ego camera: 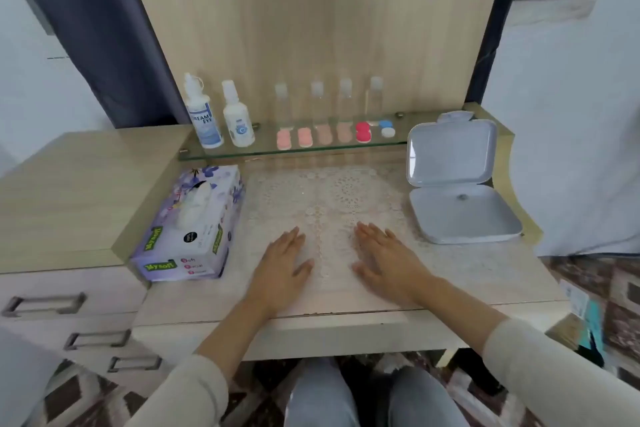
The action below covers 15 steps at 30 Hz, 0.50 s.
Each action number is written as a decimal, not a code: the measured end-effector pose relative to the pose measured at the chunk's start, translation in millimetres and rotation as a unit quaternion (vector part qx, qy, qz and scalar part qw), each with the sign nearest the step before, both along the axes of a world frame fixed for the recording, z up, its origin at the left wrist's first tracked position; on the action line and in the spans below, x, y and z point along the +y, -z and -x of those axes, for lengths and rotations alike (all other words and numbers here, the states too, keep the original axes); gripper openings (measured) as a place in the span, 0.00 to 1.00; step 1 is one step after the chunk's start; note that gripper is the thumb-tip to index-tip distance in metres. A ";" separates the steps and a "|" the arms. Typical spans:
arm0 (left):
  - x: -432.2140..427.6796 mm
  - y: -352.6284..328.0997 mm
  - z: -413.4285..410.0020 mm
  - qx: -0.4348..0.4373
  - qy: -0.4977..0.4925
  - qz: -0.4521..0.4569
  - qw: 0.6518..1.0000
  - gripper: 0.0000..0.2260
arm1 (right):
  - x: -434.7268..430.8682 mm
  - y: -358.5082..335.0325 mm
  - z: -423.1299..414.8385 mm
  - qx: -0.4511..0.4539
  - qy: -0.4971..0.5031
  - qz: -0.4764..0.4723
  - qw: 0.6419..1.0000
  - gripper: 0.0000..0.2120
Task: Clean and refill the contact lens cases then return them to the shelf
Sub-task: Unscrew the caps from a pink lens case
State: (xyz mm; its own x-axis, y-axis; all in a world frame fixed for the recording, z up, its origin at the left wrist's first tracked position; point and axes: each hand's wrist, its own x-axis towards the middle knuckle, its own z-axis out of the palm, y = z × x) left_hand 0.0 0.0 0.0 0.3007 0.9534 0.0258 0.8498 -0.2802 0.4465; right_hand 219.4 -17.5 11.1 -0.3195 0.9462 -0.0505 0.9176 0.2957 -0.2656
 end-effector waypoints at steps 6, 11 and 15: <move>4.9 11.6 -2.3 0.039 -0.003 -0.040 0.998 0.39 | 5.7 14.1 -2.0 -0.005 0.000 -0.018 1.000 0.46; 2.6 11.8 -2.9 0.028 -0.005 -0.055 0.998 0.40 | 6.4 16.0 -3.3 0.013 0.001 -0.028 1.000 0.54; 5.4 7.4 1.6 0.013 0.014 -0.048 0.999 0.36 | 10.4 7.3 -9.3 0.059 0.016 -0.027 0.998 0.56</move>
